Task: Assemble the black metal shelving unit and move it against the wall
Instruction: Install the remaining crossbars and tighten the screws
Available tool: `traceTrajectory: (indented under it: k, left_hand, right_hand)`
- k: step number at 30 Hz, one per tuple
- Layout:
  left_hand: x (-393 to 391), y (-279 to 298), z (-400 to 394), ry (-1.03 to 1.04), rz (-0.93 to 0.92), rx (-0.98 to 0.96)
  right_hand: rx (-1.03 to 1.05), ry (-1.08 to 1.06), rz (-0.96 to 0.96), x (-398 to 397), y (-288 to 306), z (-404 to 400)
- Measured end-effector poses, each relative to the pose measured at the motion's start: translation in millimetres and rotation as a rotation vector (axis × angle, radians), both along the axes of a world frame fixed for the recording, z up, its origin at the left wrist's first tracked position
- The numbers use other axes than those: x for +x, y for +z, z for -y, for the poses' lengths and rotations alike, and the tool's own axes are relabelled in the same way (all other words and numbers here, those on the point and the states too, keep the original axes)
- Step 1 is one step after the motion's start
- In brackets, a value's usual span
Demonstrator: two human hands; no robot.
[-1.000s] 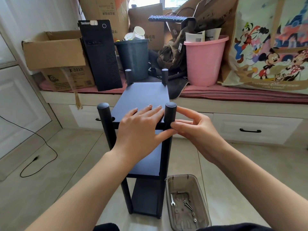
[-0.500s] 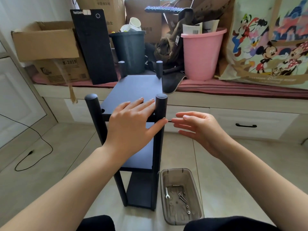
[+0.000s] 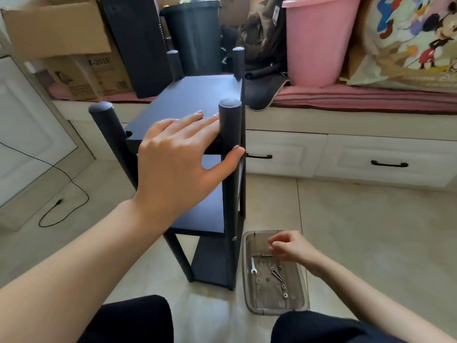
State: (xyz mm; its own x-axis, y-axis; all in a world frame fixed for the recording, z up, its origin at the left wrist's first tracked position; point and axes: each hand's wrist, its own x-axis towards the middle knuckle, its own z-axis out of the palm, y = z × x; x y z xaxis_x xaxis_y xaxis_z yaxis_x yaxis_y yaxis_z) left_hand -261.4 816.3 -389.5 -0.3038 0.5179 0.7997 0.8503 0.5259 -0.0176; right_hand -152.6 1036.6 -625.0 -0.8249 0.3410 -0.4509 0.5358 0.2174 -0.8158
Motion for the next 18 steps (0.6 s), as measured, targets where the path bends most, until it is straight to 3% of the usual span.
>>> traceTrajectory:
  k: [7,18]
  left_hand:
    - [-1.4,-0.1,1.6,-0.017,0.050,-0.002]
    - [-0.3,-0.4,-0.6,-0.031,0.071,-0.023]
  right_hand:
    - [0.354,0.184,0.246,-20.5,-79.4,0.6]
    - [0.491,0.263,0.381,-46.6,-152.9,-2.0]
